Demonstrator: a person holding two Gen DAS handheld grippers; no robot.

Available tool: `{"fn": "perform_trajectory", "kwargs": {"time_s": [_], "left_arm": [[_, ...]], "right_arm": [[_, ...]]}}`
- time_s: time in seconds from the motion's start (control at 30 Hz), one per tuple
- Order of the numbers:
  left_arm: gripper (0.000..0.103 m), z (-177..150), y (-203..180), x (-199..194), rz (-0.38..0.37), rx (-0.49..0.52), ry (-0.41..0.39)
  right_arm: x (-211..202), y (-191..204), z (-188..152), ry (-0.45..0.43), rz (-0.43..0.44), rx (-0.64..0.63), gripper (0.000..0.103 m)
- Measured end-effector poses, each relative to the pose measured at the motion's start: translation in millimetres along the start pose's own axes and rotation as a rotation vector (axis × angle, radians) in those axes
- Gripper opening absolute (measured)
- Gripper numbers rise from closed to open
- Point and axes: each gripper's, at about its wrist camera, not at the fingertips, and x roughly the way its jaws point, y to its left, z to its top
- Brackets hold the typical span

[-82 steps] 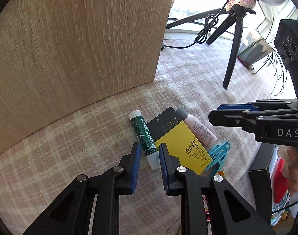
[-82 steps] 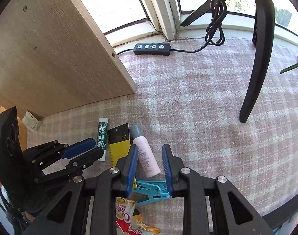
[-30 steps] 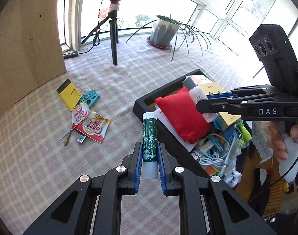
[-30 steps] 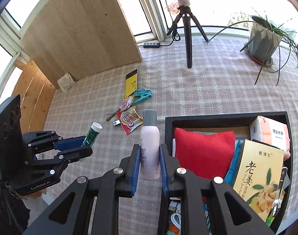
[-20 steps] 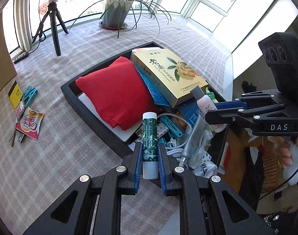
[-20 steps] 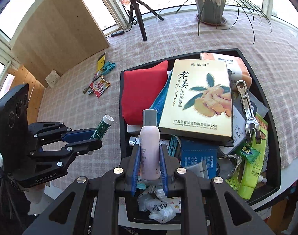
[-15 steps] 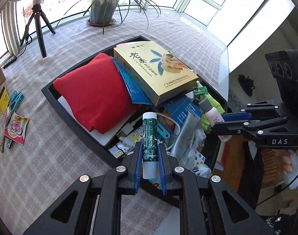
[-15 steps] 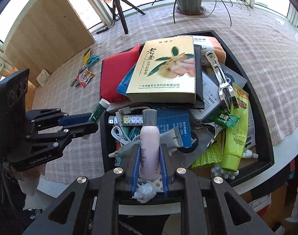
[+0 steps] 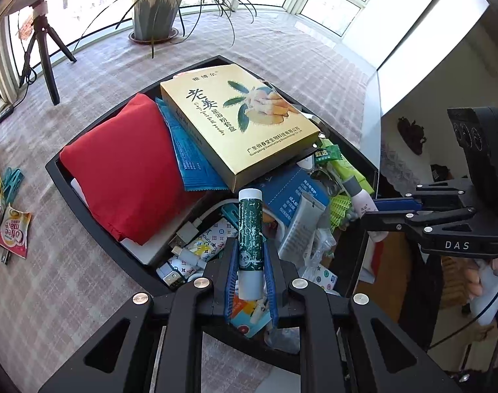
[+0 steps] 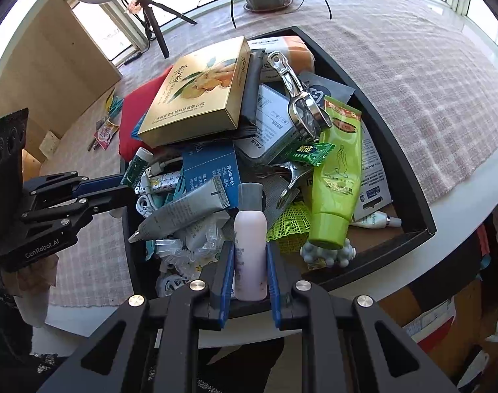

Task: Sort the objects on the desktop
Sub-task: 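Open both tools to drop the stick and bottle into the tray, then move both tools back to the coffee-mate packets and yellow card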

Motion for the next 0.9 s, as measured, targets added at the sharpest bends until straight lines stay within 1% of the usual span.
{"fn": "perform_trajectory", "kwargs": {"time_s": [0.07,0.27,0.43,0.5,0.67,0.9], "left_arm": [[0.018,0,2,1,0.003,-0.008,0.004],[0.018,-6,7,-8,0.025,-0.009,-0.013],[0.018,-11,22,-22,0.044,-0.029,-0.019],[0.018,-14,31,-30,0.064,-0.040,-0.029],[0.018,-24,72,-51,0.105,-0.116,-0.050],[0.018,-40,145,-86,0.173,-0.229,-0.081]], "right_arm": [[2,-1,1,0.011,-0.001,0.010,0.019],[-6,7,6,-0.013,0.010,0.000,0.019],[-14,23,16,-0.037,0.022,-0.028,0.019],[-17,33,23,-0.049,0.035,-0.047,0.019],[-19,70,45,-0.067,0.068,-0.117,0.019],[-11,138,94,-0.074,0.124,-0.232,0.023]]}}
